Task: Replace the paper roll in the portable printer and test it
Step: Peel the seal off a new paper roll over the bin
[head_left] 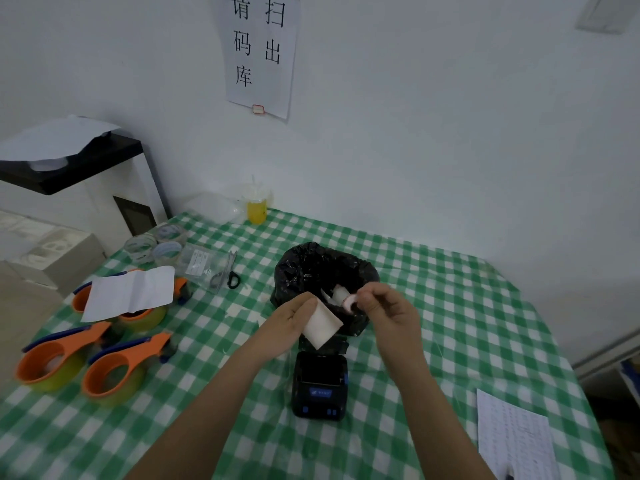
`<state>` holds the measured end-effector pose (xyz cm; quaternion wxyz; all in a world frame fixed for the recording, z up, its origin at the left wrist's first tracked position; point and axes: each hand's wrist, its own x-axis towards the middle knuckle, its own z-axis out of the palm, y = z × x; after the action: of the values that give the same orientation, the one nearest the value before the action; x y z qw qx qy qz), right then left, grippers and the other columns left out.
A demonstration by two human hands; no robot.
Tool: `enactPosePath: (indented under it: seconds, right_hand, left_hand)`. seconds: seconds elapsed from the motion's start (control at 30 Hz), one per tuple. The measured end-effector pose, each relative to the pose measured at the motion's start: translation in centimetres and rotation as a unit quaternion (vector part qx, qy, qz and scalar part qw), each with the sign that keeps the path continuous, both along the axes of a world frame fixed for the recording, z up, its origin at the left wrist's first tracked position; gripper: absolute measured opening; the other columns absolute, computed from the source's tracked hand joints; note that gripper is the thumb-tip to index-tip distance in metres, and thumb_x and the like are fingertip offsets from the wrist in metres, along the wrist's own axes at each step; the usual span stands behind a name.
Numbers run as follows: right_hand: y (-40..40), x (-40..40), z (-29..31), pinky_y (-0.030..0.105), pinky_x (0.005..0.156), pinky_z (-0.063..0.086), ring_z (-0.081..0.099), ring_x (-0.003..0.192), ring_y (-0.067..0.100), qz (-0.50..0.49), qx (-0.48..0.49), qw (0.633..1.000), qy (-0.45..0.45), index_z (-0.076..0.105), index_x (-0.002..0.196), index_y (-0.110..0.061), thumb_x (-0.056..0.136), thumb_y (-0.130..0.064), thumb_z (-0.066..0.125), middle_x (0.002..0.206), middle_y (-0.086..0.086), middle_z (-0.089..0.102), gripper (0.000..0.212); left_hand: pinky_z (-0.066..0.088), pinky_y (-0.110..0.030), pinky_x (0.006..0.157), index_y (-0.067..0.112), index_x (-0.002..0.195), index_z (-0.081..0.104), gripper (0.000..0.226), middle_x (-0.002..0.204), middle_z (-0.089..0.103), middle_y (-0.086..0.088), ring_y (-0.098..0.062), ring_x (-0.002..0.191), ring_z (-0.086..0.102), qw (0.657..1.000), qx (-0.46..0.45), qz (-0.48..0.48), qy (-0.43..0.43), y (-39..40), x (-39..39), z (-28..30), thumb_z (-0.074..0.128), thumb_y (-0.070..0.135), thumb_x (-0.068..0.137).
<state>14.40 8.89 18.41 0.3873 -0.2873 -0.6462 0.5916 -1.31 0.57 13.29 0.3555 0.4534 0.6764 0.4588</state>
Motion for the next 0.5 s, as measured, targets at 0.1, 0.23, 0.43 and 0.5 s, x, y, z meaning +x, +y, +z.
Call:
enactPosePath:
  seconds: [0.1, 0.23, 0.43, 0.5]
  right_hand:
    - [1.6, -0.3, 0.6, 0.014, 0.069, 0.054, 0.066, 0.076, 0.003, -0.037, -0.060, 0.996, 0.046, 0.069, 0.076, -0.021, 0.087, -0.005, 0.058, 0.074, -0.010, 0.073, 0.022]
    - [3.7, -1.7, -0.5, 0.011, 0.064, 0.051, 0.065, 0.077, 0.000, -0.042, -0.075, 0.996, -0.014, 0.070, 0.083, -0.021, 0.090, -0.011, 0.056, 0.086, -0.006, 0.072, 0.018]
    - [7.1, -5.3, -4.7, 0.014, 0.061, 0.051, 0.058, 0.068, 0.007, -0.044, -0.101, 0.982, -0.156, 0.071, 0.100, -0.011, 0.090, -0.008, 0.056, 0.085, -0.001, 0.069, 0.018]
    - [8.4, -6.4, -6.3, 0.017, 0.057, 0.048, 0.057, 0.063, 0.009, -0.049, -0.063, 0.970, -0.227, 0.072, 0.100, -0.009, 0.088, -0.011, 0.060, 0.085, 0.004, 0.070, 0.017]
  left_hand:
    - [0.036, -0.019, 0.064, 0.027, 0.072, 0.047, 0.032, 0.072, 0.048, 0.008, 0.006, 0.059, 0.047, 0.999, -0.009, 0.026, 0.020, -0.2, -0.4, -0.4, 0.030, 0.028, 0.100]
    - [0.037, -0.024, 0.068, 0.027, 0.076, 0.049, 0.030, 0.077, 0.052, 0.006, -0.004, 0.071, 0.050, 0.998, -0.026, 0.051, 0.016, 0.2, -0.4, -1.3, 0.030, 0.031, 0.099]
    - [0.037, -0.024, 0.070, 0.008, 0.098, 0.051, 0.034, 0.092, 0.056, -0.009, -0.012, 0.080, 0.051, 0.997, -0.042, 0.070, -0.010, 0.8, -1.2, -2.4, 0.030, 0.035, 0.099]
    - [0.037, -0.025, 0.070, 0.010, 0.096, 0.051, 0.033, 0.087, 0.053, 0.000, -0.009, 0.077, 0.049, 0.995, -0.051, 0.079, -0.024, 1.0, -1.6, -2.8, 0.031, 0.035, 0.098]
